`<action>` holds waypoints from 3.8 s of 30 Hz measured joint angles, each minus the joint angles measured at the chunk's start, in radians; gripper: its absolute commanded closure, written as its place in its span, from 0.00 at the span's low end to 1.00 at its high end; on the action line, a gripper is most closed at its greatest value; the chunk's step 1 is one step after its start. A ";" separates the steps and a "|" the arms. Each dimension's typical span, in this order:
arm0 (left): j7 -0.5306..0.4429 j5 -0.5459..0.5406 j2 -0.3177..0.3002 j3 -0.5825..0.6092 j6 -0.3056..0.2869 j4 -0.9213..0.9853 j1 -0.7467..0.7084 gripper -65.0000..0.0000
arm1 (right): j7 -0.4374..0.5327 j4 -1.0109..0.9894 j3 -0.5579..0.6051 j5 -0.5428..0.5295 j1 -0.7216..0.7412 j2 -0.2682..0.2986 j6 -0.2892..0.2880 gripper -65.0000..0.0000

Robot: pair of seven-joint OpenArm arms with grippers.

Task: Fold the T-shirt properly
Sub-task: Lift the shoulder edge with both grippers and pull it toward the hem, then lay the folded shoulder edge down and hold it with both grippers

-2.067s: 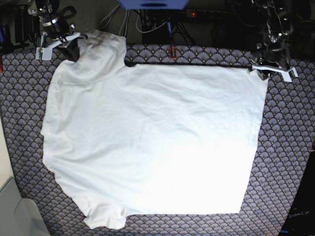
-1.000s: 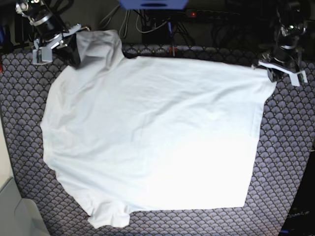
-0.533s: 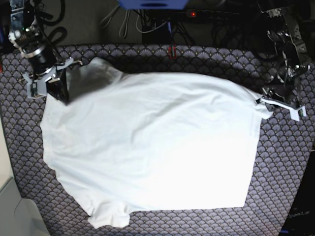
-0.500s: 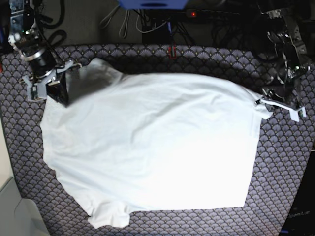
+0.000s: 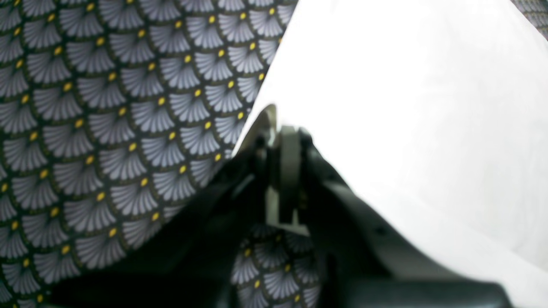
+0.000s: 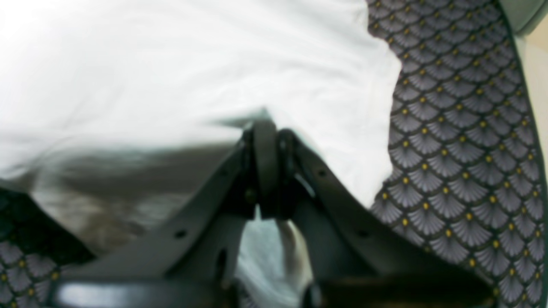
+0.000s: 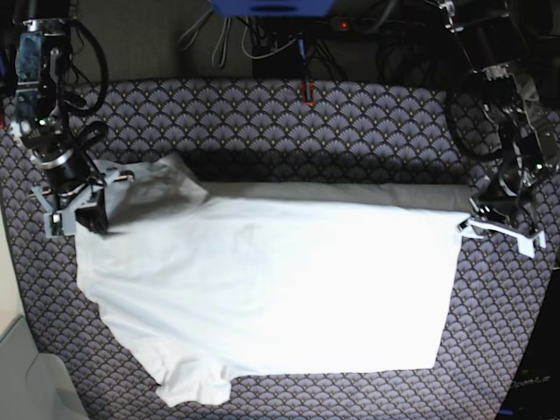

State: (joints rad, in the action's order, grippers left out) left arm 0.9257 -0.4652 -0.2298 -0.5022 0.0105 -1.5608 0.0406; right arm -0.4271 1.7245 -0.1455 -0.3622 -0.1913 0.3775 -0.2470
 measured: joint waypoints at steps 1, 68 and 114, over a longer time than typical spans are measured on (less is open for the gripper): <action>0.003 0.000 0.000 -0.001 0.000 0.014 0.003 0.99 | -0.004 -0.008 0.002 0.015 0.010 -0.004 0.000 1.00; -0.096 0.004 -0.016 0.113 -0.004 0.187 -0.020 0.41 | 0.004 -0.080 -0.123 0.048 -0.026 -0.048 0.007 0.64; -0.164 -0.011 -0.019 0.117 -0.013 0.316 0.038 0.99 | 0.016 -0.104 -0.161 0.042 -0.156 -0.047 0.007 0.52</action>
State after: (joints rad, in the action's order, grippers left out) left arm 0.7620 -0.4759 -0.2489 -0.3851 -0.0029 -1.2449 0.0788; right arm -0.4114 1.6203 -0.3065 -0.3202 -0.3473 0.3302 -0.2398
